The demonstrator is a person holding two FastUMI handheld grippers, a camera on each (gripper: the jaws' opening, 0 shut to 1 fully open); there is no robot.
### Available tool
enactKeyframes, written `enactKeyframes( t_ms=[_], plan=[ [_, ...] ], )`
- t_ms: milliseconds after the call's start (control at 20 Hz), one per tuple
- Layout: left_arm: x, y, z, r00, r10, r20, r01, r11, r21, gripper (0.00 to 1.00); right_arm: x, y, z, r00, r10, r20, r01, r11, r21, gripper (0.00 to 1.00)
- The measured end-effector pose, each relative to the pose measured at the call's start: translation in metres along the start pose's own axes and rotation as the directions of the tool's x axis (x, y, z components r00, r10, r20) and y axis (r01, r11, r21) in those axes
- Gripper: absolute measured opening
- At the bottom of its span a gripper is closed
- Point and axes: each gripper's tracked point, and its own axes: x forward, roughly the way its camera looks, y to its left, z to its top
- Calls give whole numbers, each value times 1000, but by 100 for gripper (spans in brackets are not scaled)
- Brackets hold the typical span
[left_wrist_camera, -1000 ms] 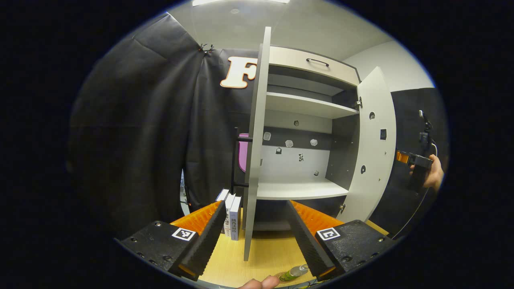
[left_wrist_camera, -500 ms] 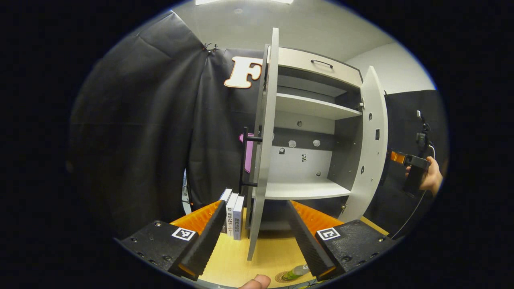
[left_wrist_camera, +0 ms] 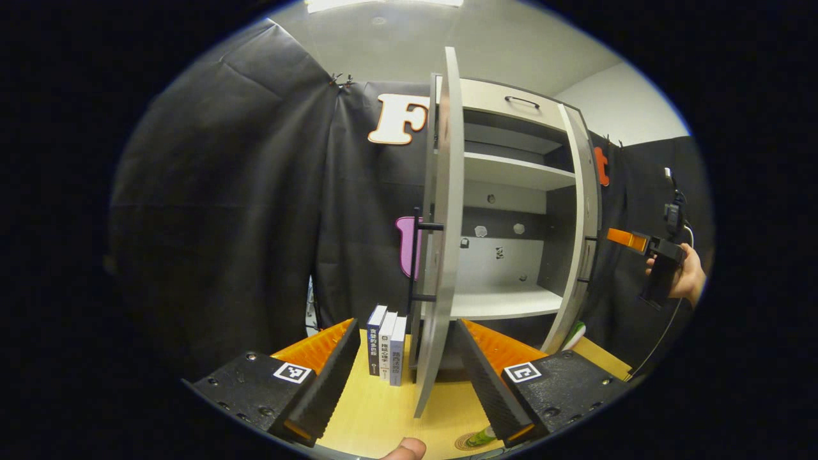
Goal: Grasp the bottle in the cabinet with the left hand and place it on the coaster, then close the right door with the right hand and the left door with the left hand.
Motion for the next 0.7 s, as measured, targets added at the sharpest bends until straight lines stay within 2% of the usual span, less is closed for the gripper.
enactKeyframes(
  t_ms=[200, 350, 450, 700],
  plan=[
    [6, 37, 10, 995, 95, 41, -96, 995, 11, 92, 0, -1, -13, 999, -4, -39, 2, 1000, -31, 89],
    [17, 61, 14, 991, 127, 47, -127, 992, 13, 94, -10, -2, -20, 998, 14, -53, -17, 998, -57, 89],
    [25, 79, 15, 987, 158, 43, -159, 987, 25, 92, -19, -4, -22, 998, 24, -55, -28, 997, -74, 89],
    [52, 112, 31, 979, 195, 63, -199, 979, 54, 94, -44, -19, -25, 999, -2, -51, -4, 995, -103, 89]
  ],
)
